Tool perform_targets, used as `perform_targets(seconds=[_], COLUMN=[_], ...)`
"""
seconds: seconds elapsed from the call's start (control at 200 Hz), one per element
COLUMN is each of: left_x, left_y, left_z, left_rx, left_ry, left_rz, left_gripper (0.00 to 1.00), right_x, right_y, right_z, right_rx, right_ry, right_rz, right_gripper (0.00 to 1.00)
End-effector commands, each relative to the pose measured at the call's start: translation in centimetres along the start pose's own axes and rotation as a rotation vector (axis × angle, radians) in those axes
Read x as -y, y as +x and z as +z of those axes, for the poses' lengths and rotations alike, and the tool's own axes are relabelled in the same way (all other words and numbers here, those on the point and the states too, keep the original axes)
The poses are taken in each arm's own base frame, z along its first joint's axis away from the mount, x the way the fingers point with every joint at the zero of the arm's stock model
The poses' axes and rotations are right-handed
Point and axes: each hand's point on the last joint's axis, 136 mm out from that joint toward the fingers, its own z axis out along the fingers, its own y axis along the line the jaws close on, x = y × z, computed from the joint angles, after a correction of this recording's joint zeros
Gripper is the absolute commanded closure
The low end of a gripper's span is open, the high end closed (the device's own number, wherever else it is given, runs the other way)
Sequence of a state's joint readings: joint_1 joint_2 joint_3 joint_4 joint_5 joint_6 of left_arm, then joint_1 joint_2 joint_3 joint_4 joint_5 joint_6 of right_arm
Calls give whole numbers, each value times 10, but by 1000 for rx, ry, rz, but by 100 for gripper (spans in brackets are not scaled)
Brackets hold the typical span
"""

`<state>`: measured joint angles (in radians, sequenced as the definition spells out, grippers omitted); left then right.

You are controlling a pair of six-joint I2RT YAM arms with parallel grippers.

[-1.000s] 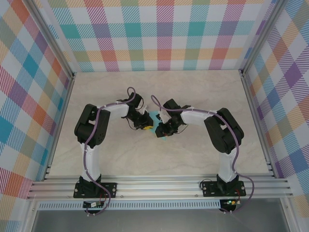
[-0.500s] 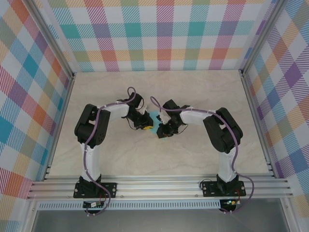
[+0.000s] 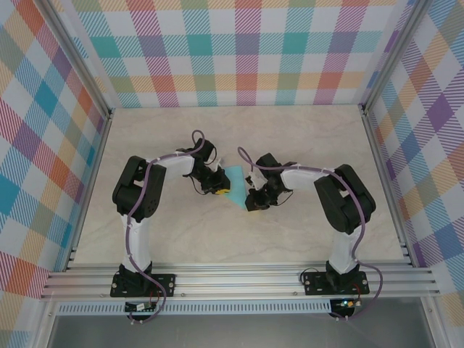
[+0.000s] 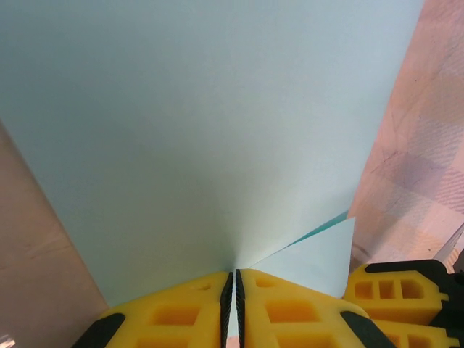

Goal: Fold a paper plane with a square sheet of paper (fold left side to right side)
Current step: Third fold the triangle at the center of the table.

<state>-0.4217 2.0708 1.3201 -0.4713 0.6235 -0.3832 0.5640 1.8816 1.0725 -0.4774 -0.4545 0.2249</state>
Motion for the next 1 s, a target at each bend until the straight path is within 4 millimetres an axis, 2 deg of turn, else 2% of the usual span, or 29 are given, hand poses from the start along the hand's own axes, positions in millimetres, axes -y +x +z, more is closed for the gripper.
perform_targets(seconds=[0.0, 0.19, 0.28, 0.35, 0.45, 0.64, 0.85, 0.995], left_x=[-62, -58, -57, -57, -56, -54, -48, -22], left_y=[33, 32, 31, 31, 31, 30, 26, 18], left_z=[28, 26, 25, 25, 25, 24, 20, 4], left_rx=[-105, -98, -95, -94, -93, -91, -82, -43], left_ry=[-222, -212, -211, -209, -207, -202, -192, -133], left_rz=[-82, -78, -77, -77, -78, -76, -66, -30], left_gripper=[86, 86, 86, 86, 86, 86, 86, 85], right_x=[11, -22, -38, -47, -47, -30, -2, 18], right_y=[31, 2, -14, -26, -37, -40, -18, -6], right_z=[-4, -38, -47, -45, -29, 0, 20, 26], right_rx=[-93, 17, 56, 74, 64, 15, -58, -96], right_ry=[44, -4, -51, -99, -130, -103, -20, 65], right_rz=[62, 1, -17, -13, 19, 75, 134, 171], right_gripper=[89, 88, 88, 89, 90, 92, 93, 93])
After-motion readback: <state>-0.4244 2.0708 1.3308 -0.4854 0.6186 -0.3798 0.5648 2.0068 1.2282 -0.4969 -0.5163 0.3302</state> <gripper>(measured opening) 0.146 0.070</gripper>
